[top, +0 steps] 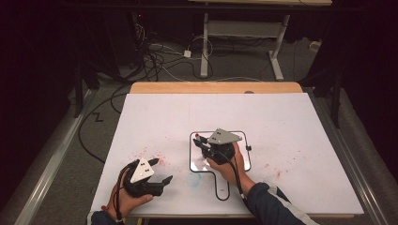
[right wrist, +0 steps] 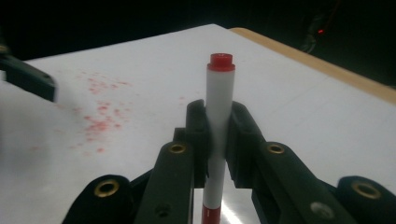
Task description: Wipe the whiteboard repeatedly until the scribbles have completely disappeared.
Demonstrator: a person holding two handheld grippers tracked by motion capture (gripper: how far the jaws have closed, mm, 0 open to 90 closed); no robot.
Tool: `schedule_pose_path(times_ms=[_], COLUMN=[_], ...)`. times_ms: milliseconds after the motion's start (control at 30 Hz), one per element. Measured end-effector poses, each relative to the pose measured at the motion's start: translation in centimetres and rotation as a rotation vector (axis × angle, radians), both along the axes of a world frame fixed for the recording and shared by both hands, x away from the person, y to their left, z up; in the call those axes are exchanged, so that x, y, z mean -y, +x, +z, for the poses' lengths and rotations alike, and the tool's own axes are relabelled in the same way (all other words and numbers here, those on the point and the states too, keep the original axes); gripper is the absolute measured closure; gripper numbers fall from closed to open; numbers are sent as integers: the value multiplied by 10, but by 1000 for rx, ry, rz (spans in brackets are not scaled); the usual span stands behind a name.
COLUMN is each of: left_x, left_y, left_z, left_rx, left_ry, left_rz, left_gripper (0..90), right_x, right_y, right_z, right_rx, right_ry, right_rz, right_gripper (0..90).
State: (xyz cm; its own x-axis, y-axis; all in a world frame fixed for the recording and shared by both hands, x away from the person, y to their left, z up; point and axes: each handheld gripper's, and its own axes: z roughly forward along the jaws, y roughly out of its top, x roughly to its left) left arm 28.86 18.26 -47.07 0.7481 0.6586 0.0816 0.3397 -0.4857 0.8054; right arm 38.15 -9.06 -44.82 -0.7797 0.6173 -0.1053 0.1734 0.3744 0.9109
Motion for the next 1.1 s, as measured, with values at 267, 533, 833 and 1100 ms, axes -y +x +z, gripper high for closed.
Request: schedule_pose_path(times_ms=[267, 533, 833, 1100], left_x=[-1, 0, 0, 0], left_y=[1, 1, 0, 0], left_z=[0, -1, 0, 1], left_rx=[-6, -7, -4, -2], left_ry=[-8, -6, -9, -13], left_rz=[-1, -2, -2, 1], left_gripper=[218, 218, 218, 218], right_x=[-6, 6, 9, -6], right_y=[-12, -1, -1, -17], right_z=[-3, -2, -2, -4], right_rx=[-26, -10, -4, -50], right_ry=[48, 42, 32, 83], right_rz=[54, -10, -32, 51], right_gripper=[820, 820, 821, 821])
